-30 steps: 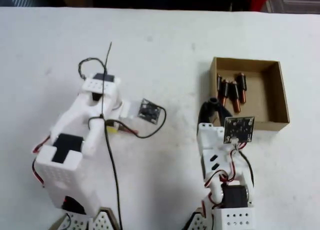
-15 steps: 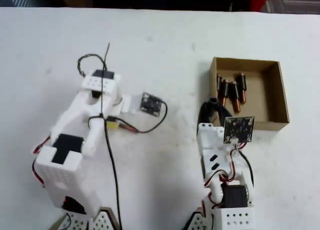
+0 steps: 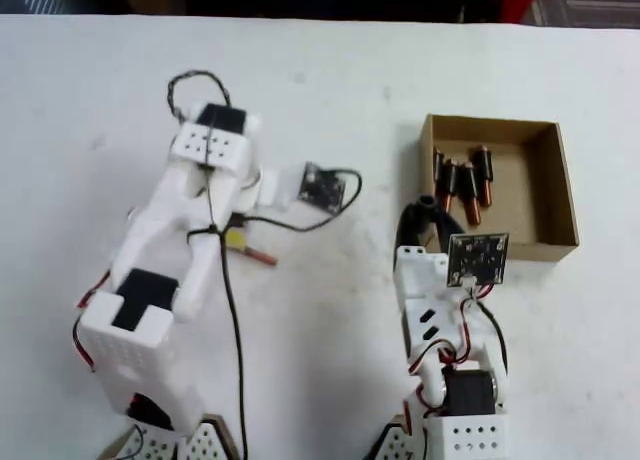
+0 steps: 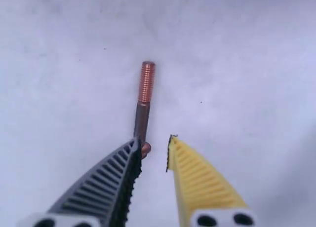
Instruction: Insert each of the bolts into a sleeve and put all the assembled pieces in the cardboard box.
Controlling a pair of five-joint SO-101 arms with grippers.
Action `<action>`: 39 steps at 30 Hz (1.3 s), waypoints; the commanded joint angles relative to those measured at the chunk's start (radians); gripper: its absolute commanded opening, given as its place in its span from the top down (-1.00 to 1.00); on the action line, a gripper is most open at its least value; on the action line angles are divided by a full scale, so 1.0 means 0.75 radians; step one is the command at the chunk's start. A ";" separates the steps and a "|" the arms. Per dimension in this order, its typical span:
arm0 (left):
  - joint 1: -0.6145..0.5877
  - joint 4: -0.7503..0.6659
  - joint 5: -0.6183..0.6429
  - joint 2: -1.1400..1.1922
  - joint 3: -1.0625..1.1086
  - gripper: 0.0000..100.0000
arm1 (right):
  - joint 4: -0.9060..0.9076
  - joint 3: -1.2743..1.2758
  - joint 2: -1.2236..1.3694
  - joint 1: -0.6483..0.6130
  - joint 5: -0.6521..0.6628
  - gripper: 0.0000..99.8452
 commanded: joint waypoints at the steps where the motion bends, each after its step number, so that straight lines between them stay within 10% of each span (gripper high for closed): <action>1: 0.009 0.133 0.378 -0.079 -0.266 0.77 | -0.030 -0.016 -0.017 0.015 -0.006 0.97; 9: 0.017 0.135 1.608 -0.079 -0.518 0.77 | -0.030 -0.016 -0.017 0.015 -0.006 0.97; 23: -0.003 0.135 2.608 -0.132 -0.295 0.76 | -0.026 -0.016 -0.017 0.015 -0.006 0.97; 39: -0.124 0.063 2.811 -0.136 -0.059 0.77 | -0.021 -0.016 -0.017 0.015 -0.006 0.97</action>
